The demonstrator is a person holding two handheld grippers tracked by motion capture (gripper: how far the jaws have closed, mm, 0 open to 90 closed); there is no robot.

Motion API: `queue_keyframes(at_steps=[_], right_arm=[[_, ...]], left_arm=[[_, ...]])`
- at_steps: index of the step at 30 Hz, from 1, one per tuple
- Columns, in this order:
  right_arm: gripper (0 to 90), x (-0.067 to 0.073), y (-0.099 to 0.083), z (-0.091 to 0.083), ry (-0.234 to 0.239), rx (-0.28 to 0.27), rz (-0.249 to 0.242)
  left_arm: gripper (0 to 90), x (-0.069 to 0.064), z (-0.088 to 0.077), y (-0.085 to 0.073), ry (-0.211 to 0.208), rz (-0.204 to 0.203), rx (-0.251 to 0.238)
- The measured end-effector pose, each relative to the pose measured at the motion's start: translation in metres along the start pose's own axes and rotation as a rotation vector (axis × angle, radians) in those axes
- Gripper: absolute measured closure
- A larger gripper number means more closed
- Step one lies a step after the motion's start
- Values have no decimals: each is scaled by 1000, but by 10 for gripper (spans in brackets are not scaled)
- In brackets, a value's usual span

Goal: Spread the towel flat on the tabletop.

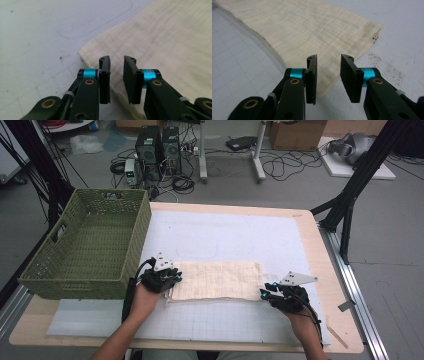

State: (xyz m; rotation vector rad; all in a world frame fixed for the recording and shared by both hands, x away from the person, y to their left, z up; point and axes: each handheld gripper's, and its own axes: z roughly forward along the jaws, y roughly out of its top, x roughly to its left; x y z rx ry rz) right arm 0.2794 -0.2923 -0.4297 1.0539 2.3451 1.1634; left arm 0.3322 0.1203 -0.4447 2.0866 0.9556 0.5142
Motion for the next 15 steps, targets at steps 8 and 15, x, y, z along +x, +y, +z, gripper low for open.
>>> queue_keyframes(at_steps=[8,15], right_arm=[[623,0,1,0,-17,-14,4],[487,-5,3,-7,-91,-52,8]], left_arm=[[756,2,-2,-2,54,-9,7],[478,8,-18,-1,-10,-121,-217]])
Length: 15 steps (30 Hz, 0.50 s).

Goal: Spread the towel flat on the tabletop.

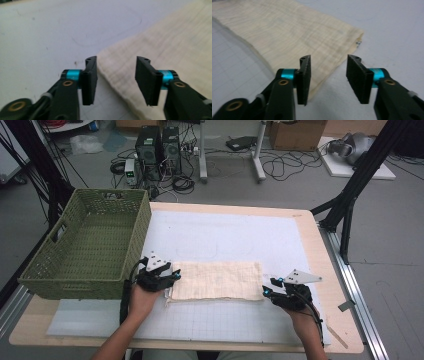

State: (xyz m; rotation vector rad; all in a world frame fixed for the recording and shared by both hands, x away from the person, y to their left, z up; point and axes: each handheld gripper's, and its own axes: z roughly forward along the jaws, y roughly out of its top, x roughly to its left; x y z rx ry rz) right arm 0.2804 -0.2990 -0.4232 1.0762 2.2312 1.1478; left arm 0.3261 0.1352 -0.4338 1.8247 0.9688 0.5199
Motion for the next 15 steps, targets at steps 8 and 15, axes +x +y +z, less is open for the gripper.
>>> queue_keyframes(at_steps=[8,15], right_arm=[[212,-8,0,-8,-114,-50,28],[115,-10,1,-8,-124,-68,48]], left_arm=[[162,-2,-11,8,-112,-50,-177],[162,1,-14,11,-136,-49,-189]])
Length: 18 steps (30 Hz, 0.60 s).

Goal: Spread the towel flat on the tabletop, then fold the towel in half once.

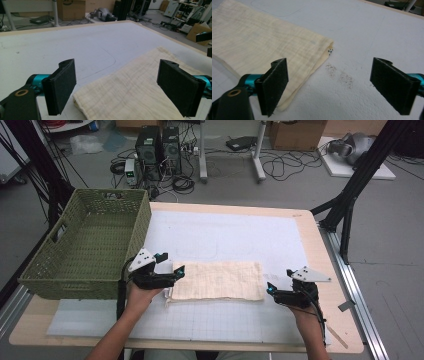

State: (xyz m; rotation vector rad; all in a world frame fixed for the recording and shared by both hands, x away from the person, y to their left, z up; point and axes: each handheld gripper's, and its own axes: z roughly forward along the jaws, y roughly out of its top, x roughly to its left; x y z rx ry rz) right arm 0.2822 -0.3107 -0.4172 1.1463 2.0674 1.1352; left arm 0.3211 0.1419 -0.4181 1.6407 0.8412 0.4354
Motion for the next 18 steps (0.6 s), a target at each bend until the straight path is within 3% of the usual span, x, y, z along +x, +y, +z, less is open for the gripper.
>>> queue_keyframes(at_steps=[3,18], right_arm=[[115,-1,0,-1,9,-11,18],[115,-2,2,-2,19,-17,4]], left_arm=[[162,0,-1,0,-6,7,3],[162,4,2,1,4,5,32]])
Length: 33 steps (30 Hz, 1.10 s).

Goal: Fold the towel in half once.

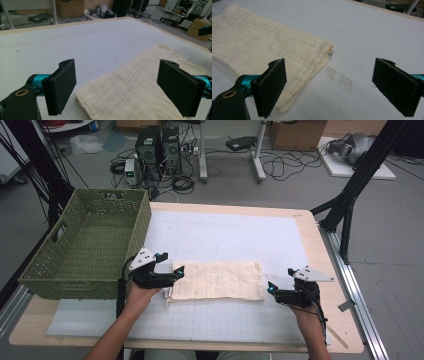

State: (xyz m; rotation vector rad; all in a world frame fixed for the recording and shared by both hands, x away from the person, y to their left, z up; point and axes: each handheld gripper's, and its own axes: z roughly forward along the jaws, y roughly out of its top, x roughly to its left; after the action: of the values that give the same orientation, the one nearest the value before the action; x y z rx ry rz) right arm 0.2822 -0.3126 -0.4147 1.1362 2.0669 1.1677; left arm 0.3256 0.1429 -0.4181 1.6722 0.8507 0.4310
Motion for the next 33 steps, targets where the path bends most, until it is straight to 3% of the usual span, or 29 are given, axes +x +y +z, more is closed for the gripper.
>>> queue_keyframes(at_steps=[2,5,12,18,25,33], right_arm=[[115,0,0,1,4,4,2],[115,0,-1,3,14,13,1],[115,1,-1,1,29,11,3],[115,2,0,2,38,9,4],[115,2,-1,4,43,15,-1],[115,3,-1,5,47,21,5]], left_arm=[[162,2,0,0,22,9,13],[162,4,3,-1,42,-11,42],[173,5,13,5,49,-25,52],[204,13,24,12,65,-35,112],[316,23,37,11,96,-37,140],[404,34,49,0,114,-38,226]])
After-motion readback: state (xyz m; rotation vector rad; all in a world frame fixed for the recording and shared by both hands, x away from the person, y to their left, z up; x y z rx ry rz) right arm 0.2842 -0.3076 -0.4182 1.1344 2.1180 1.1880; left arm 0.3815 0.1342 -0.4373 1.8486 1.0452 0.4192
